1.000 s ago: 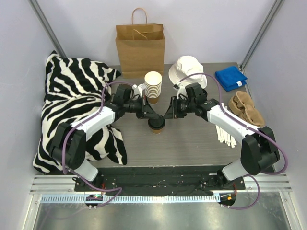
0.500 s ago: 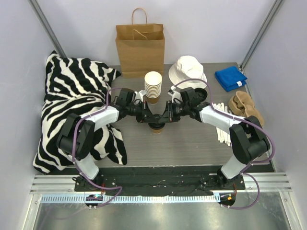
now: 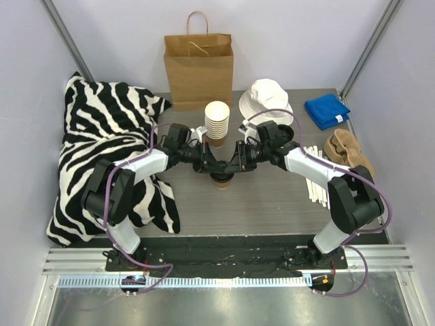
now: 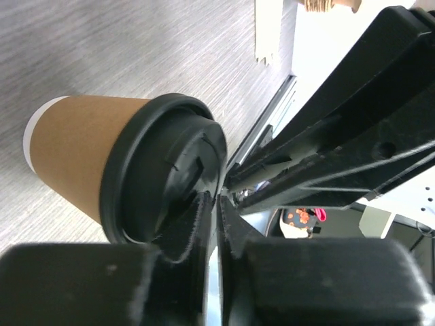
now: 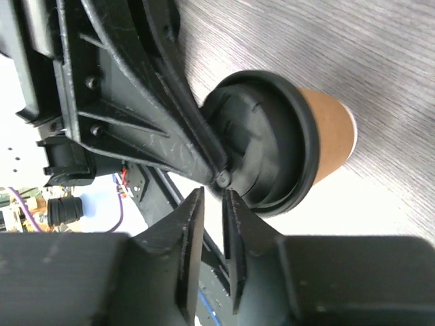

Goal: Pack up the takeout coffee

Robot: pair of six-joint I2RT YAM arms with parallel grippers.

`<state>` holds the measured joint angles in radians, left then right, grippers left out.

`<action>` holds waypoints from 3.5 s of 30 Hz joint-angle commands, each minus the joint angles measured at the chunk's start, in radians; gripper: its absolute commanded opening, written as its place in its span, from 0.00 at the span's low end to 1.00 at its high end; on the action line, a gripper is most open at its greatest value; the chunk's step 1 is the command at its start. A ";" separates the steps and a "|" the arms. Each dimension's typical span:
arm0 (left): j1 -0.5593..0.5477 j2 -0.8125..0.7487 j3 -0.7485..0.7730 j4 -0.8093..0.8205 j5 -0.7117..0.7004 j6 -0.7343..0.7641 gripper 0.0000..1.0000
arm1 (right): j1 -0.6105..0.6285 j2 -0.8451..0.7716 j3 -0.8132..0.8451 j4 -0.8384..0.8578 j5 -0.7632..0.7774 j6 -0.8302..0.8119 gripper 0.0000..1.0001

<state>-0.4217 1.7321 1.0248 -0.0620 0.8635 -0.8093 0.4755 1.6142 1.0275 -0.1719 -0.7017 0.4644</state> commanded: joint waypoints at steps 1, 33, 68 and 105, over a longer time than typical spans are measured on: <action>0.014 -0.081 0.030 0.056 -0.014 -0.028 0.17 | -0.005 -0.080 0.094 -0.021 -0.039 -0.023 0.31; 0.379 -0.437 0.035 -0.052 -0.123 -0.001 1.00 | 0.175 0.070 0.095 -0.054 0.355 -0.293 0.86; 0.632 -0.373 0.314 -0.233 -0.050 0.108 1.00 | -0.157 -0.169 0.408 -0.484 0.195 -0.457 0.95; 0.632 -0.536 0.227 -0.286 0.042 0.268 1.00 | -0.969 0.098 0.502 -0.942 0.545 -1.055 0.51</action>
<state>0.2111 1.2102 1.2537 -0.3717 0.8829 -0.5415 -0.4911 1.7077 1.4979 -1.1618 -0.1936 -0.5785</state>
